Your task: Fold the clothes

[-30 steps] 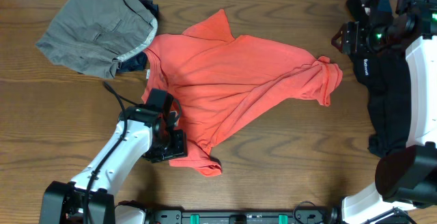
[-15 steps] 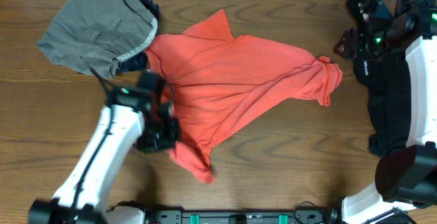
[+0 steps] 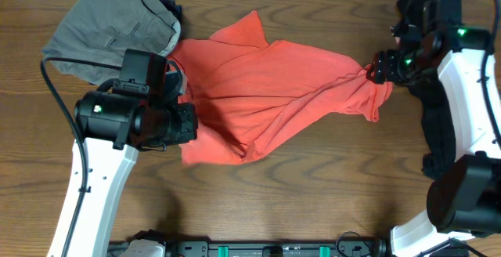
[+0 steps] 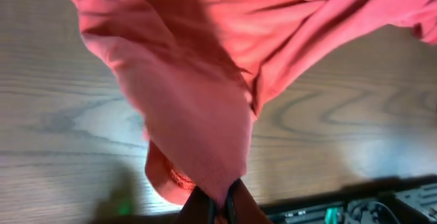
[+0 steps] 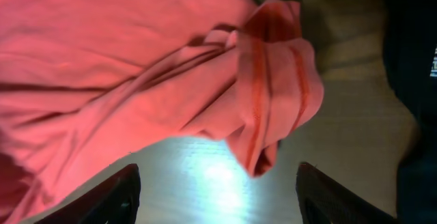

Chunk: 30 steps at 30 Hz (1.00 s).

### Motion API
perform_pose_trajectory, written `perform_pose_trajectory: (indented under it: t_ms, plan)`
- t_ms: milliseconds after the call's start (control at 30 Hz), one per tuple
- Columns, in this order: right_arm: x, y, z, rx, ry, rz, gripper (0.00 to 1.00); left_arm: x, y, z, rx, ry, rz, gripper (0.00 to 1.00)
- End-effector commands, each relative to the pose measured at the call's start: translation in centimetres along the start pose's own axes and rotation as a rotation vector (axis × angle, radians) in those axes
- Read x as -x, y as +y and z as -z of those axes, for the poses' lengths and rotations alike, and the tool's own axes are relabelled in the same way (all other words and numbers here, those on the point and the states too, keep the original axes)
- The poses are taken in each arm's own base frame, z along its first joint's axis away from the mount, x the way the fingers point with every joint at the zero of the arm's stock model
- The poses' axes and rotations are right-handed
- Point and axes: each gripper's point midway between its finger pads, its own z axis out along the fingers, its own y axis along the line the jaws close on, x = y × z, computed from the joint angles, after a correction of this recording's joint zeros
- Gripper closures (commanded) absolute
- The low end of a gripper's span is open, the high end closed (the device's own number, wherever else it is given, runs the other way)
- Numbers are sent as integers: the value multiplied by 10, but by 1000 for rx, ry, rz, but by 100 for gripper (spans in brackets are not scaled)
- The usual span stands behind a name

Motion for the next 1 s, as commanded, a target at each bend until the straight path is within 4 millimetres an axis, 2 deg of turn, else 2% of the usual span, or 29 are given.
perform_pose_trajectory:
  t_ms: [0, 167, 333, 533, 733, 867, 967]
  plan:
    - [-2, -13, -13, -66, -20, -20, 29, 5, 13, 1, 72, -25, -14, 94]
    - [4, -19, -31, -77, -77, 0, 36, 9, 19, 2, 110, -47, -14, 94]
    - [-2, -23, -47, -90, -80, 4, 46, 15, 25, 4, 114, -66, 8, 94]
    - [-7, -23, -60, -96, -87, 95, 45, 25, 34, 6, 118, -101, 34, 94]
    - [-6, -24, -73, -95, -124, 112, 45, 36, 40, 9, 119, -143, 50, 94]
    - [-6, -25, -78, -95, -139, 115, 56, 41, 41, 10, 118, -162, 54, 94]
    - [-7, -28, -79, -106, -138, 100, 72, 42, 47, 9, 140, -163, 57, 94]
